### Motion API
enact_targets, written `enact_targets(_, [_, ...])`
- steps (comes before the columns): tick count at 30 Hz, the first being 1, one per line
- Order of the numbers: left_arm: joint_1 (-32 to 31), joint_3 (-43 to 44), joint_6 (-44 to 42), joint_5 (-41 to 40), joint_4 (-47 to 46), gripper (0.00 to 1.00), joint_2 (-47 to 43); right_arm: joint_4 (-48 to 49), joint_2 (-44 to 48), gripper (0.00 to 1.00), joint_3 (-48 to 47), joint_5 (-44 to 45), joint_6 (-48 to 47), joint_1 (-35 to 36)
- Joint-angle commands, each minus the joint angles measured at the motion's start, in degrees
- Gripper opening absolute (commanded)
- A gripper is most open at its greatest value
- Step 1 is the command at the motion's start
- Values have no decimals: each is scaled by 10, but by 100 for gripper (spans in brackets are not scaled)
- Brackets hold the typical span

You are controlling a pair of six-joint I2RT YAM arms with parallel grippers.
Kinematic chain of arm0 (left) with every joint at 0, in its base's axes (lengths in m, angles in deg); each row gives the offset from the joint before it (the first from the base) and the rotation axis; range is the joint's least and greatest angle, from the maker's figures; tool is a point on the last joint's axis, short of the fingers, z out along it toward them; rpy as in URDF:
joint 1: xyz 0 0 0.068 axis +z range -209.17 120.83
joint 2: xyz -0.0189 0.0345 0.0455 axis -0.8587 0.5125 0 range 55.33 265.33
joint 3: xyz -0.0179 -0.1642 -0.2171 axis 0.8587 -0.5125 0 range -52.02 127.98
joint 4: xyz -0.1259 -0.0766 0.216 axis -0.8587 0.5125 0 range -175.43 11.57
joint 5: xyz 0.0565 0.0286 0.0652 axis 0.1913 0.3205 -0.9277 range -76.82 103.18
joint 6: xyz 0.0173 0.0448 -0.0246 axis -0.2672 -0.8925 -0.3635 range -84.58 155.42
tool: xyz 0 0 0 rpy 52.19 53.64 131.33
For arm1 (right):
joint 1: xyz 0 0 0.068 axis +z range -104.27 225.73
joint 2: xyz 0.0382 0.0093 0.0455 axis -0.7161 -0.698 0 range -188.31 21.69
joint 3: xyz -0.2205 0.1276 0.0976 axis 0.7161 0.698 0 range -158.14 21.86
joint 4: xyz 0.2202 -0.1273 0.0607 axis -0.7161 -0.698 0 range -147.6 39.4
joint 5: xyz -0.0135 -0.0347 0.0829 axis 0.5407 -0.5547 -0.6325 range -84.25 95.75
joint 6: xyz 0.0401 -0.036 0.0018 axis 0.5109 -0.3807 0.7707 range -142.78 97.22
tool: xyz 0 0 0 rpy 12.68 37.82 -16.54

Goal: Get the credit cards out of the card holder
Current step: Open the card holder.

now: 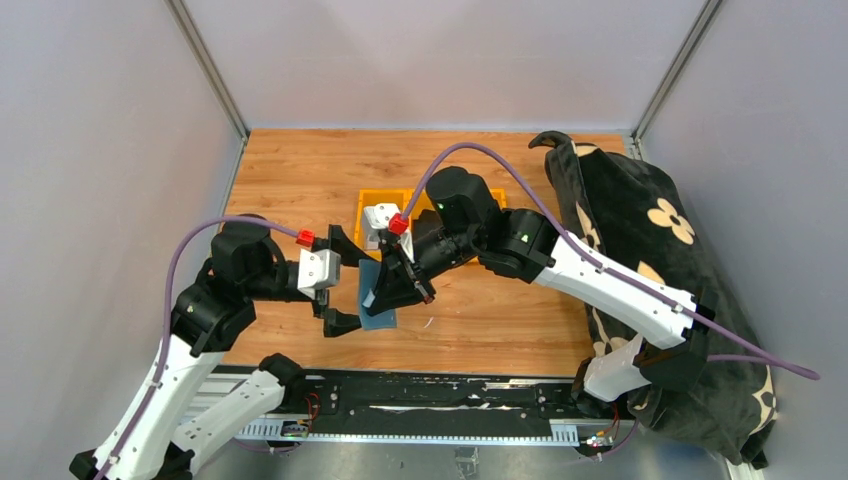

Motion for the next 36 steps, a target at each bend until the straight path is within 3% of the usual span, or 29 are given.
enact_targets(1, [-1, 7, 1, -69, -69, 100, -14, 57, 18, 0, 9, -68, 37, 27])
enact_targets(11, [-1, 54, 33, -94, -68, 100, -5, 81, 35, 0, 18, -87, 61, 30])
enact_targets(18, [-1, 47, 70, 34, -31, 100, -20, 54, 36, 0, 0, -70, 37, 26])
enact_targets(27, [-1, 29, 53, 46, -11, 100, -31, 77, 35, 0, -1, -79, 50, 20])
enact_targets(31, [-2, 58, 78, 75, -11, 100, -10, 72, 14, 0, -10, -82, 53, 19])
enact_targets(36, [-2, 32, 101, 110, -15, 100, -34, 70, 20, 0, -8, -73, 46, 15])
